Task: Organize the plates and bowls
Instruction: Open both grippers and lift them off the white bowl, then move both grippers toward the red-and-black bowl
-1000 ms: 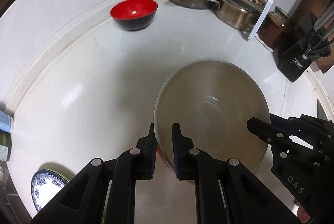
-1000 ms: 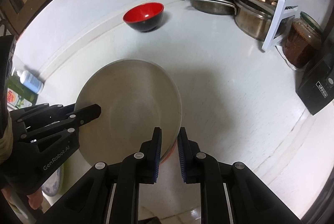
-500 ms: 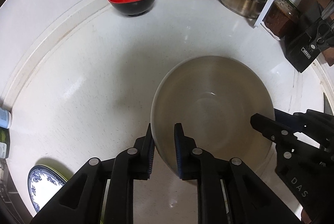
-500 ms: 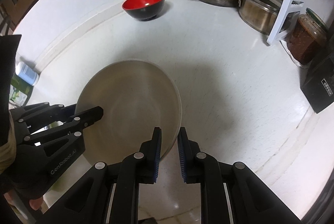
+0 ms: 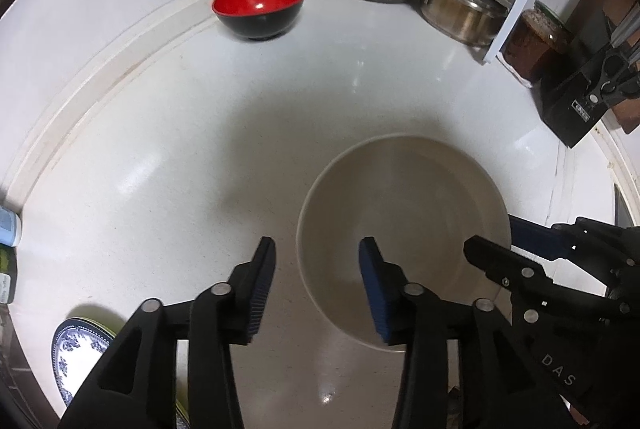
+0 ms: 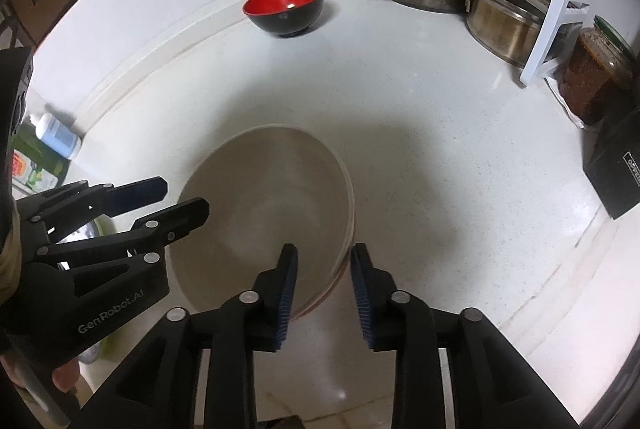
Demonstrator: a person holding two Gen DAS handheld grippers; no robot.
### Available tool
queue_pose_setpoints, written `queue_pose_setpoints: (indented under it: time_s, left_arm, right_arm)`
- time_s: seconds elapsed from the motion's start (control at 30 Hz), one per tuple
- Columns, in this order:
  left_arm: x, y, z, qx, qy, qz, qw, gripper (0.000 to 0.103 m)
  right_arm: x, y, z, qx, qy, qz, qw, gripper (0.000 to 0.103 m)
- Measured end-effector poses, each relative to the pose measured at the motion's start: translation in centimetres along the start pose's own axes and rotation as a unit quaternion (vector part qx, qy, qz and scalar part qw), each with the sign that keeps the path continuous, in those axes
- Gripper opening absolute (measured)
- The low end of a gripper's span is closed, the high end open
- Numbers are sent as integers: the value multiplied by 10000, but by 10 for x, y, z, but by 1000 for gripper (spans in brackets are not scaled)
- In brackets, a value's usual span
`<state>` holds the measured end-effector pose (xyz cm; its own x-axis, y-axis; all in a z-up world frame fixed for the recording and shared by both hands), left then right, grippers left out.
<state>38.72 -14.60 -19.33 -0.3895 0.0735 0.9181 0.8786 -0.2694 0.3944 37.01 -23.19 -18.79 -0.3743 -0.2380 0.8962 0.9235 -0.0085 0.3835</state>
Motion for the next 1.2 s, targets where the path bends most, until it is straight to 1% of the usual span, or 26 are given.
queue_pose_setpoints:
  time_s: [0.07,0.2,0.37,0.43,0.53,0.7,0.77,0.83,1.03,1.1,1.2]
  left_arm:
    - [5,2,2,36,31,-68,10000,46]
    - [16,7,10,158,89,-225,9996,53]
    - [31,17,21,268,275,-434,9983,57]
    - [36,21,25,297,385,-506,9975,58]
    - [43,28,31,334,563,-609,9960,62]
    - [52,38,41,444,709,-691,9941,67]
    - [55,44,44,469,750,-742,9933,67]
    - [58,50,47,488,795,-802,9924,71]
    - [59,72,62,492,853,-888,9912,72]
    - [57,80,68,453,899,-893,9909,72]
    - [51,95,79,411,938,-882,9908,72]
  right_arm:
    - [3,1,1,6,1,-51,10000,33]
    - [13,5,3,18,23,-184,9998,38]
    - [27,18,3,36,86,-440,9990,47]
    - [29,23,3,34,117,-497,9987,47]
    - [32,33,3,43,175,-562,9983,47]
    - [40,51,10,217,250,-691,9971,47]
    - [42,59,11,231,287,-741,9966,51]
    - [44,69,12,241,327,-828,9957,52]
    - [44,99,11,265,440,-900,9946,52]
    - [42,108,11,258,397,-906,9948,52]
    - [39,129,10,248,317,-1044,9937,52]
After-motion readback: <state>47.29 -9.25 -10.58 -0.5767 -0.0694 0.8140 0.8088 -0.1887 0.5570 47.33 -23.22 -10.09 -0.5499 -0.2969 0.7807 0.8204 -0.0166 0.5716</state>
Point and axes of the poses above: each gripper's, at about its wrist camera, not at the fingertips, and x roughly against the way its jaws point, z to its left, y to its top, the point moved 9 cm from there along -x, roughly the way its jaws point, and after that the axes turned 4 degrees about y, right-handed, at the moved point
